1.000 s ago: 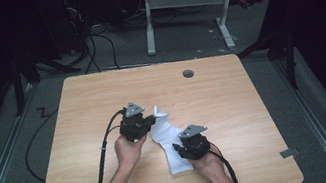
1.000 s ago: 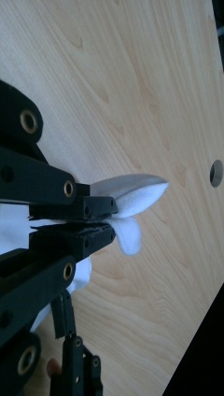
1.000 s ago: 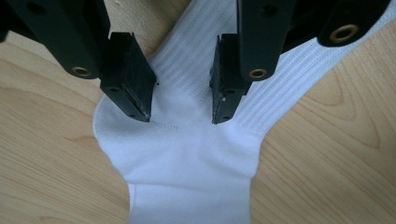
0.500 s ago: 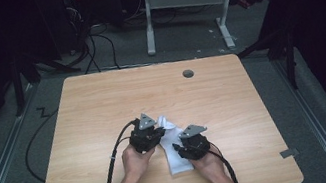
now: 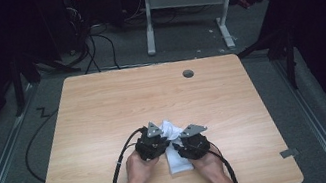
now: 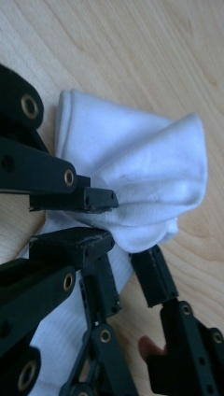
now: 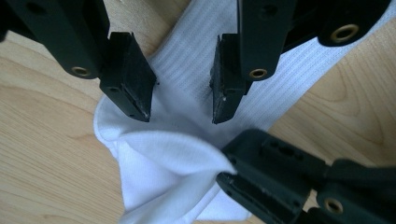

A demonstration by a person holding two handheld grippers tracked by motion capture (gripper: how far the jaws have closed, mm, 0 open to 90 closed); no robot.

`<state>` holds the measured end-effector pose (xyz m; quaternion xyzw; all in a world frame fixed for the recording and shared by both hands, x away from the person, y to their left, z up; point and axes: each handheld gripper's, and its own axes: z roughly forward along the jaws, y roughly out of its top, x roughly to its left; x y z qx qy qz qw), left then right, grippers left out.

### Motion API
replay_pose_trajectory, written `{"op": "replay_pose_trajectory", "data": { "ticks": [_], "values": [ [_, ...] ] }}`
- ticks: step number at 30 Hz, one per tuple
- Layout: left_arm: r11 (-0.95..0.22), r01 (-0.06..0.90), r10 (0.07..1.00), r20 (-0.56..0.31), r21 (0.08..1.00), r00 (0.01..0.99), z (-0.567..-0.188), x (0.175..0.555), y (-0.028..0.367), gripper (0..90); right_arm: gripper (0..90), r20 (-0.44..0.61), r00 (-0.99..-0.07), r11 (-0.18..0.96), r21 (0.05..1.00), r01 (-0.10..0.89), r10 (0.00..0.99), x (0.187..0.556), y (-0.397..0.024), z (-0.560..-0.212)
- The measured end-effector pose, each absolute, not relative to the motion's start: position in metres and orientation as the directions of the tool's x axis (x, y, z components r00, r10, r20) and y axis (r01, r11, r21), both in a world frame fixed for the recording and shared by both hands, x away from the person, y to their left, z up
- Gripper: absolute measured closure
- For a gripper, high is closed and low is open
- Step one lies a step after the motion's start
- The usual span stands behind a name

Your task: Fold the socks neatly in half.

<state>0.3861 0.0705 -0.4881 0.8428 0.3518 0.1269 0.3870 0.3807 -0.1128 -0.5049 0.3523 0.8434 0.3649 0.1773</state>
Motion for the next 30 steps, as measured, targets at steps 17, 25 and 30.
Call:
{"op": "replay_pose_trajectory", "data": {
  "ticks": [17, 25, 30],
  "values": [
    [-0.377, 0.483, 0.693, -0.105, 0.790, 0.713, -0.471, 0.377, 0.085, 62.3, 75.5, -0.016, -0.702, 0.421, 0.810, 0.409, 0.712, 0.373, -0.132, -0.467],
    [-0.334, 0.528, 0.750, -0.119, 0.781, 0.650, -0.473, 0.391, 0.081, 61.6, 78.8, -0.048, -0.700, 0.448, 0.799, 0.401, 0.713, 0.390, -0.116, -0.459],
    [-0.383, 0.544, 0.740, -0.105, 0.747, 0.664, -0.482, 0.389, 0.074, 54.4, 73.0, -0.036, -0.695, 0.468, 0.764, 0.443, 0.718, 0.395, -0.111, -0.477]
  ]
}}
